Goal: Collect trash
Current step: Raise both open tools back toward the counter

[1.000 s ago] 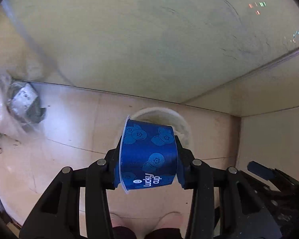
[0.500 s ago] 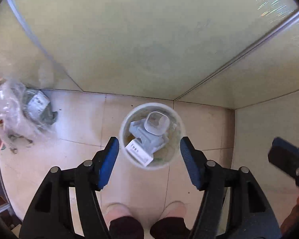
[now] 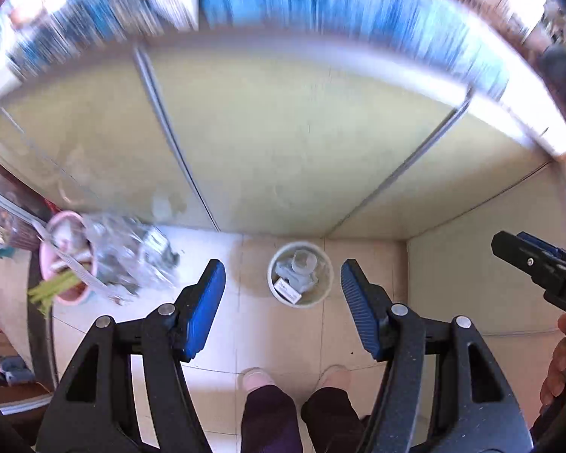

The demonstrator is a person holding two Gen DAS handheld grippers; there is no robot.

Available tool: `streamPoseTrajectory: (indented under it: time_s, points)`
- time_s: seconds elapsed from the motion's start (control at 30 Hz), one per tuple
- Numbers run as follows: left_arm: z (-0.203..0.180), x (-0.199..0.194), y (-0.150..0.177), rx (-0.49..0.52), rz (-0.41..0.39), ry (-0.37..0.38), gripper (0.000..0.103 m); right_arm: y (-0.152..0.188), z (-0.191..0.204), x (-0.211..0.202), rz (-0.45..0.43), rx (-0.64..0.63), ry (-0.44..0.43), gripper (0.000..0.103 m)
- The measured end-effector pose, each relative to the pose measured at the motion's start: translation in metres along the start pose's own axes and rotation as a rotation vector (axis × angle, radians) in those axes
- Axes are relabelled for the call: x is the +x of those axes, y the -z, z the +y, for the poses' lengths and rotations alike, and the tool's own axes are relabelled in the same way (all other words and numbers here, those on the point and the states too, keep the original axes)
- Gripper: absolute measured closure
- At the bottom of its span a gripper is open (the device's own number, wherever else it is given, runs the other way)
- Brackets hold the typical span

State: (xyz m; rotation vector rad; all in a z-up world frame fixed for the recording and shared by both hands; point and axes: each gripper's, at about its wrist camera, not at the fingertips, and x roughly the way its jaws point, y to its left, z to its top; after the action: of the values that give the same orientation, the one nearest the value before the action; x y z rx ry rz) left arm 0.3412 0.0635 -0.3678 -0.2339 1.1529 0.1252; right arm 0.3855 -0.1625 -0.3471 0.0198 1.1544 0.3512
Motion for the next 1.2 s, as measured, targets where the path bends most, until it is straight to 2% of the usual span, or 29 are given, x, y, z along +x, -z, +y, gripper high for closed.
streamPoseTrajectory:
  time_s: [0.1,0.3,0.43,0.57,0.67,0.77,0.83,0.97,1.1,1.2]
  points:
    - [0.006,-0.063,-0.018,0.004,-0.060,0.016,0.040,-0.011,0.016,-0.054,-0.070,0.011,0.019,0.027]
    - [0.013,-0.166,-0.046,0.042,-0.203,0.019,0.040,-0.023,0.039,-0.131,-0.193,0.048,0.029,0.027]
    - [0.018,-0.212,-0.058,0.063,-0.314,0.024,0.040,-0.032,0.054,-0.173,-0.281,0.035,0.064,0.027]
    - [0.012,-0.252,-0.073,0.079,-0.407,0.013,0.031,-0.044,0.064,-0.205,-0.360,0.022,0.111,0.027]
    - [0.009,-0.266,-0.087,0.099,-0.434,0.021,0.028,-0.057,0.061,-0.223,-0.406,0.017,0.139,0.027]
    - [0.002,-0.271,-0.104,0.116,-0.459,0.012,0.016,-0.070,0.052,-0.236,-0.449,0.025,0.124,0.027]
    - [-0.004,-0.271,-0.117,0.122,-0.482,0.001,0.012,-0.082,0.045,-0.239,-0.472,0.030,0.124,0.027]
    - [-0.016,-0.261,-0.143,0.118,-0.488,-0.019,0.011,-0.110,0.025,-0.236,-0.511,0.017,0.152,0.027]
    - [-0.032,-0.248,-0.180,0.082,-0.478,-0.015,0.011,-0.144,0.004,-0.231,-0.519,-0.013,0.161,0.027]
    - [-0.048,-0.235,-0.212,0.067,-0.454,-0.045,0.011,-0.176,-0.019,-0.223,-0.496,-0.030,0.137,0.026]
